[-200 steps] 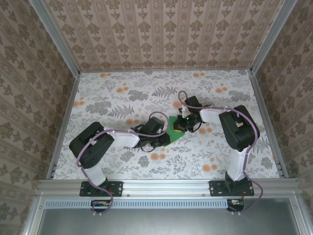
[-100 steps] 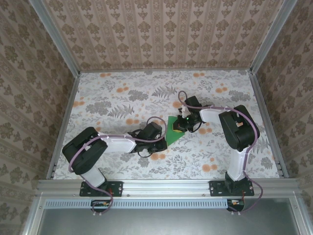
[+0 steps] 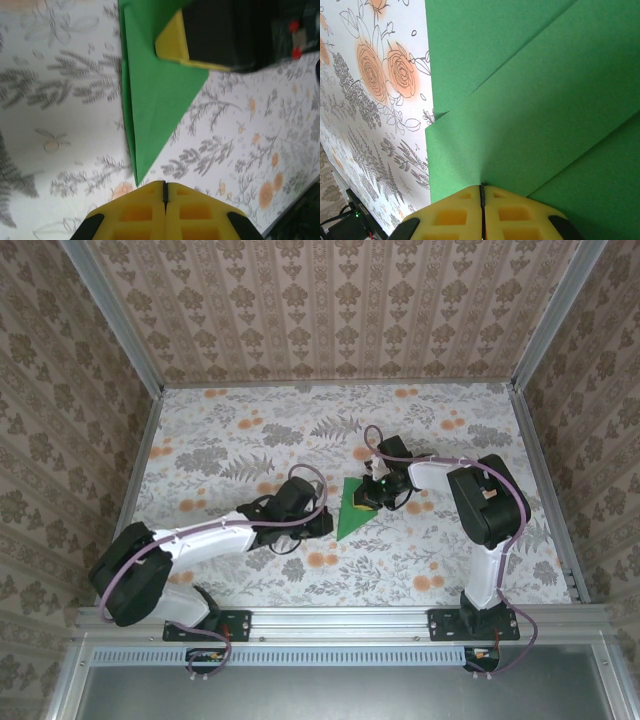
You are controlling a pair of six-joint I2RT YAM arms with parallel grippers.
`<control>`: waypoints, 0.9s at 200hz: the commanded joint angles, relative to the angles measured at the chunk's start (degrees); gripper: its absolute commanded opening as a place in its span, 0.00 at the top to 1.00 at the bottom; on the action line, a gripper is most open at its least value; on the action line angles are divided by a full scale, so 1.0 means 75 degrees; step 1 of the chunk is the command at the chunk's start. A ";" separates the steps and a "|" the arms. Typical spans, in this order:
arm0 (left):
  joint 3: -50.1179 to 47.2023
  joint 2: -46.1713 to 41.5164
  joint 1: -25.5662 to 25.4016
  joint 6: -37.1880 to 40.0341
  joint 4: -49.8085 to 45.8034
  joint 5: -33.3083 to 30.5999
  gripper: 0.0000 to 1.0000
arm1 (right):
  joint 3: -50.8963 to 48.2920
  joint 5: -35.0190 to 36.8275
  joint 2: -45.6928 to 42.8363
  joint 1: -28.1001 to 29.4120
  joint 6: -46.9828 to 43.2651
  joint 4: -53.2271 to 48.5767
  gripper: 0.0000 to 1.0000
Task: Fold a paper plane with a square sheet of paper (pick it up from the middle)
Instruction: Fourth fold the wing at the center of the table.
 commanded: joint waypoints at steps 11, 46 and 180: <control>0.0412 0.0725 0.0134 0.0341 0.0715 0.0480 0.94 | -0.0263 0.1278 0.0665 -0.0051 -0.0079 -0.0865 0.91; 0.0961 0.1740 0.0134 0.0306 0.1243 0.0803 0.97 | -0.0217 0.1232 0.0640 -0.0057 -0.0092 -0.0890 0.91; -0.0010 0.2677 -0.0027 -0.0196 0.1383 0.0671 1.00 | -0.0566 -0.0313 -0.0766 -0.0041 -0.0631 0.0564 0.89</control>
